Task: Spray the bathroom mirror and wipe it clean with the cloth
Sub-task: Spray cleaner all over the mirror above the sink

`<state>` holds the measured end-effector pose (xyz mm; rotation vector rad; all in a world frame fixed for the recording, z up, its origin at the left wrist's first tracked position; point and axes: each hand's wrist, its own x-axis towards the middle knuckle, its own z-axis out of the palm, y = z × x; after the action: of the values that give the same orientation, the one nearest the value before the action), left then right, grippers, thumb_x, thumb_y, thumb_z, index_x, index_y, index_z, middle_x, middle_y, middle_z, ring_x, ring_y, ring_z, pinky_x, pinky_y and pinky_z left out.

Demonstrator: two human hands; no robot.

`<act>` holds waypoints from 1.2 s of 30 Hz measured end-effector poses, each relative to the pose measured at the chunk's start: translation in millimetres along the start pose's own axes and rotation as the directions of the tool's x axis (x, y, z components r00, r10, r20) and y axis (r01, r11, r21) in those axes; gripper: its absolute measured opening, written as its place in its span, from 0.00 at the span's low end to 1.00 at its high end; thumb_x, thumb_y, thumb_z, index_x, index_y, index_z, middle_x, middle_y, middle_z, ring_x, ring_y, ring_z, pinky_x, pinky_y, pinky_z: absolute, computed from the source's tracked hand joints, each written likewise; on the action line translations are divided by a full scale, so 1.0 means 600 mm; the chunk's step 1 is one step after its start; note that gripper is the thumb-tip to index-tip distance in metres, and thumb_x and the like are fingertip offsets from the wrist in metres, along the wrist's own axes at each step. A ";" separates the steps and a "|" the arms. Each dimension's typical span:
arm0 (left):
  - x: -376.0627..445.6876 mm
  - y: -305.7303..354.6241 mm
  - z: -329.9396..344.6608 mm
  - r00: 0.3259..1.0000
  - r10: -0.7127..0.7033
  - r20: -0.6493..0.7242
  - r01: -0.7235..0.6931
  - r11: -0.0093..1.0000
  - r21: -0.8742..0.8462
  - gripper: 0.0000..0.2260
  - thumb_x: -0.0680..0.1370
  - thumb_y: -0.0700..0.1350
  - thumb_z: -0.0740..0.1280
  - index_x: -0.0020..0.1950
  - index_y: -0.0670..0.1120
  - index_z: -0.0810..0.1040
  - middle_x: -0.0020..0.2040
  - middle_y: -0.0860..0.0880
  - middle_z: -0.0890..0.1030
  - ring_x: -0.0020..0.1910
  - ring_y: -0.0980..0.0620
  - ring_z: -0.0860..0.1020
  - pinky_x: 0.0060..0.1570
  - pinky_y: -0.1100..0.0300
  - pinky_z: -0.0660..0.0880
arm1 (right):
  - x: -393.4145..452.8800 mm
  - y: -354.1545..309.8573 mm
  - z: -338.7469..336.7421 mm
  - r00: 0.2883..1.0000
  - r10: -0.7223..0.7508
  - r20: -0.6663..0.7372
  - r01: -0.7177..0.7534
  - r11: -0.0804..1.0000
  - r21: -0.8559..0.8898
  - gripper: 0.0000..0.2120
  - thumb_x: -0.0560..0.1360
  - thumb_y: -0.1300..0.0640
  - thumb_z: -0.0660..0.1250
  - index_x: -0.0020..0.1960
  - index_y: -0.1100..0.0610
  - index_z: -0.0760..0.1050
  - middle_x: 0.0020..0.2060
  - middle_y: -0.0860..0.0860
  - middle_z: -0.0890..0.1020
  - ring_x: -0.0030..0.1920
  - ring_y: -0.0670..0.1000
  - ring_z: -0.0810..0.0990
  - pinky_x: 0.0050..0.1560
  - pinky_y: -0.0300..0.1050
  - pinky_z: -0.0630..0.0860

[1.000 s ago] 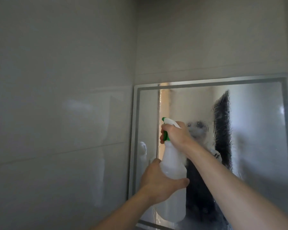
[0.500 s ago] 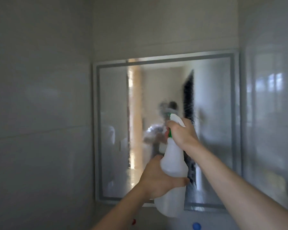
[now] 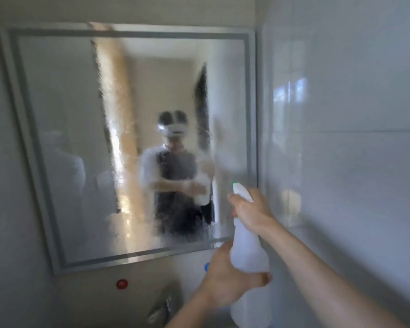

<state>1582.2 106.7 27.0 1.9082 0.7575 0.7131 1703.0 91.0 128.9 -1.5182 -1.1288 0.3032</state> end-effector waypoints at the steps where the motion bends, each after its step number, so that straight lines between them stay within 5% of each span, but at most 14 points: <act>1: -0.006 -0.016 0.019 0.999 -0.031 0.008 0.031 1.000 -0.002 0.33 0.58 0.56 0.83 0.60 0.51 0.79 0.53 0.54 0.85 0.50 0.60 0.84 0.50 0.58 0.82 | -0.013 0.023 -0.004 1.000 0.016 0.011 -0.016 1.000 -0.012 0.14 0.79 0.54 0.65 0.36 0.58 0.72 0.30 0.55 0.74 0.30 0.52 0.74 0.35 0.44 0.68; 3: -0.023 -0.045 0.048 0.996 -0.087 -0.006 0.087 0.996 0.022 0.32 0.58 0.56 0.84 0.58 0.53 0.77 0.50 0.58 0.83 0.45 0.67 0.81 0.39 0.73 0.75 | -0.043 0.066 -0.008 0.999 0.036 0.032 -0.035 0.999 -0.016 0.16 0.80 0.54 0.65 0.35 0.58 0.72 0.29 0.52 0.75 0.27 0.47 0.74 0.31 0.39 0.69; 5: -0.038 -0.076 0.077 0.992 -0.126 0.024 0.125 0.992 0.032 0.32 0.59 0.55 0.85 0.58 0.54 0.74 0.50 0.61 0.80 0.46 0.69 0.77 0.36 0.75 0.72 | -0.073 0.108 -0.009 0.997 0.072 0.042 -0.071 0.997 -0.012 0.18 0.78 0.52 0.66 0.33 0.61 0.71 0.27 0.50 0.74 0.25 0.44 0.71 0.29 0.38 0.67; 10: -0.095 -0.174 0.148 0.956 -0.203 0.213 0.208 0.978 -0.001 0.40 0.59 0.57 0.84 0.67 0.57 0.71 0.60 0.60 0.79 0.57 0.64 0.78 0.57 0.61 0.79 | -0.167 0.243 0.021 0.985 0.172 0.034 -0.170 0.985 -0.036 0.20 0.69 0.47 0.63 0.37 0.66 0.73 0.30 0.62 0.76 0.30 0.49 0.72 0.32 0.47 0.69; 21: -0.186 -0.309 0.272 0.842 -0.382 0.380 0.386 0.920 0.068 0.48 0.69 0.55 0.80 0.79 0.56 0.53 0.74 0.58 0.66 0.71 0.56 0.67 0.72 0.57 0.67 | -0.327 0.389 0.040 0.940 0.300 0.163 -0.304 0.953 -0.002 0.09 0.80 0.57 0.69 0.42 0.59 0.79 0.34 0.59 0.79 0.33 0.47 0.75 0.35 0.42 0.72; 25: -0.185 -0.341 0.313 0.795 -0.445 0.412 0.425 0.893 0.146 0.49 0.67 0.58 0.81 0.80 0.55 0.55 0.76 0.55 0.68 0.73 0.51 0.69 0.71 0.51 0.70 | -0.348 0.424 0.018 0.936 0.327 0.131 -0.329 0.944 -0.007 0.07 0.80 0.56 0.69 0.44 0.56 0.80 0.32 0.45 0.78 0.31 0.45 0.74 0.34 0.38 0.71; 30: -0.179 -0.360 0.350 0.825 -0.473 0.310 0.398 0.875 0.278 0.44 0.64 0.56 0.82 0.75 0.53 0.64 0.68 0.53 0.76 0.66 0.48 0.76 0.64 0.50 0.77 | -0.379 0.493 -0.003 0.950 0.311 0.007 -0.309 0.945 -0.111 0.04 0.78 0.51 0.72 0.51 0.50 0.80 0.45 0.46 0.81 0.44 0.44 0.81 0.43 0.34 0.74; 36: -0.169 -0.391 0.386 0.886 -0.400 0.236 0.283 0.868 0.408 0.25 0.69 0.56 0.74 0.64 0.56 0.75 0.56 0.54 0.83 0.54 0.52 0.83 0.54 0.52 0.82 | -0.433 0.539 0.003 0.923 0.384 -0.023 -0.385 0.920 -0.079 0.09 0.77 0.51 0.73 0.39 0.46 0.76 0.35 0.47 0.80 0.36 0.44 0.79 0.36 0.34 0.72</act>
<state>1639.1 -7.3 -293.8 2.0668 1.0442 0.0342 1725.0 -68.1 -253.7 -1.8122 -0.8369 0.5233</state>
